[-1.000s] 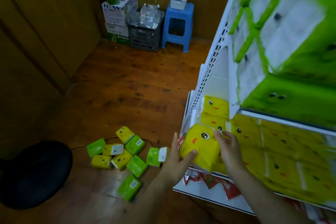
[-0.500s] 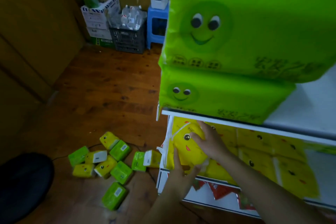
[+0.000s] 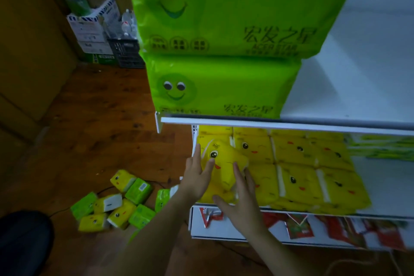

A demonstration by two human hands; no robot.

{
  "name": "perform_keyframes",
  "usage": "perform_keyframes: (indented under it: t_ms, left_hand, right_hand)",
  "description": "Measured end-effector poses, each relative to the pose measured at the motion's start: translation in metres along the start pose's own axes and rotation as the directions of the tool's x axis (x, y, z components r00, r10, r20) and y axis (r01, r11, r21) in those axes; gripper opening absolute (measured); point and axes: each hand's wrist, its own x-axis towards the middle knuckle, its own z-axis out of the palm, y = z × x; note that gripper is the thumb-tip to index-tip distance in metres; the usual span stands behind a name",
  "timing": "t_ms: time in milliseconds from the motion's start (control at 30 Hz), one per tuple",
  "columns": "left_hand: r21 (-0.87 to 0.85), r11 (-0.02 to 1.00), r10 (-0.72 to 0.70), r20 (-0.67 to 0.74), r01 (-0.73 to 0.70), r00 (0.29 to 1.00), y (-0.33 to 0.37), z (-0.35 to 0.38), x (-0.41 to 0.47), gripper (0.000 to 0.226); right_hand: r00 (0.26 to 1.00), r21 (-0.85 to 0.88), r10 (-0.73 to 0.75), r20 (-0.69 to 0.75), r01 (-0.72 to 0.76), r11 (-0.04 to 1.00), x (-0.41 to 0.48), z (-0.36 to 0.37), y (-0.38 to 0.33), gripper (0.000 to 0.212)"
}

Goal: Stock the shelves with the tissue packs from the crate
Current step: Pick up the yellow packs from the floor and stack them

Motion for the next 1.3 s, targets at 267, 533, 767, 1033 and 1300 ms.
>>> perform_keyframes:
  t_ms: [267, 533, 767, 1033, 1300]
  left_hand:
    - [-0.093, 0.995, 0.039, -0.008, -0.040, 0.999, -0.007, -0.005, -0.011, 0.065]
    - [-0.163, 0.978, 0.133, -0.005, -0.133, 0.991, -0.007, -0.005, 0.012, 0.067]
    - [-0.203, 0.950, 0.225, -0.074, -0.236, 0.972, 0.004, -0.015, 0.066, 0.070]
    - [-0.108, 0.957, 0.261, -0.082, -0.268, 0.962, 0.008, -0.014, 0.126, 0.070]
    - [-0.113, 0.947, 0.291, -0.090, -0.300, 0.952, -0.010, -0.004, 0.141, 0.101]
  right_hand:
    - [0.996, -0.054, 0.023, -0.081, -0.027, 0.998, 0.019, -0.001, -0.010, 0.091]
    - [0.992, -0.130, -0.006, -0.123, -0.010, 0.992, 0.059, -0.004, -0.013, 0.083]
    - [0.981, -0.061, -0.054, -0.188, 0.044, 0.997, 0.120, -0.001, -0.017, 0.081]
    - [0.974, -0.042, -0.141, -0.178, 0.135, 0.990, 0.176, 0.009, -0.001, 0.075]
    - [0.975, -0.036, -0.185, -0.125, 0.182, 0.983, 0.182, 0.011, 0.007, 0.081]
